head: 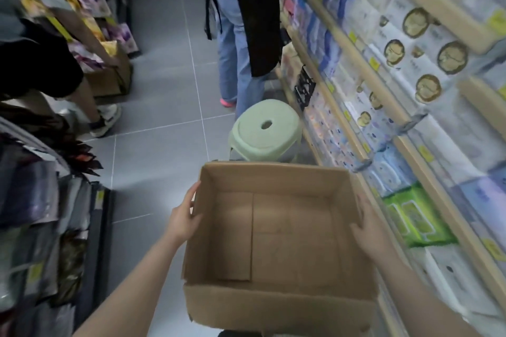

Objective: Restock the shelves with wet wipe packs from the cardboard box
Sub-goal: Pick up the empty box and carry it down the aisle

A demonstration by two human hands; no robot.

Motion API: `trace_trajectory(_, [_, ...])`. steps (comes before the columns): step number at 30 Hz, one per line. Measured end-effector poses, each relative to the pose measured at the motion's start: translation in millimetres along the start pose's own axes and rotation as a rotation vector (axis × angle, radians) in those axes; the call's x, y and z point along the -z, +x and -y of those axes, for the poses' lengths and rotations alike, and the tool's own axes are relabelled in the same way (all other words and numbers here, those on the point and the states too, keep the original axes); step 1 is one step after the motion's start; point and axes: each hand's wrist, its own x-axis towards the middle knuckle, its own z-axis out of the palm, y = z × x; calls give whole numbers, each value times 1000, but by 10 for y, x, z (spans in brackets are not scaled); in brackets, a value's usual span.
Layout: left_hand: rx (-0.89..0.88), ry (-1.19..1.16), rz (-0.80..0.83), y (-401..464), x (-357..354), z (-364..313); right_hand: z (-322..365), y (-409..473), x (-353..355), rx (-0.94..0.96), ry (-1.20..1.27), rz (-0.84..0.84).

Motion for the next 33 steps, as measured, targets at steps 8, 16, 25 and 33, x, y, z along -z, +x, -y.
trace_trajectory(8, [56, -85, -157, 655, 861, 276, 1065, 1103, -297, 140, 34, 53])
trace_trajectory(16, [212, -200, -303, 1575, 1704, 588, 2294, 2476, -880, 197, 102, 185])
trace_trajectory(25, [345, -74, -433, 2633, 2820, 669, 3781, 3797, -1400, 266, 62, 277])
trace_trajectory(33, [332, 43, -421, 4136, 3814, 882, 5033, 4961, -1943, 272, -77, 245])
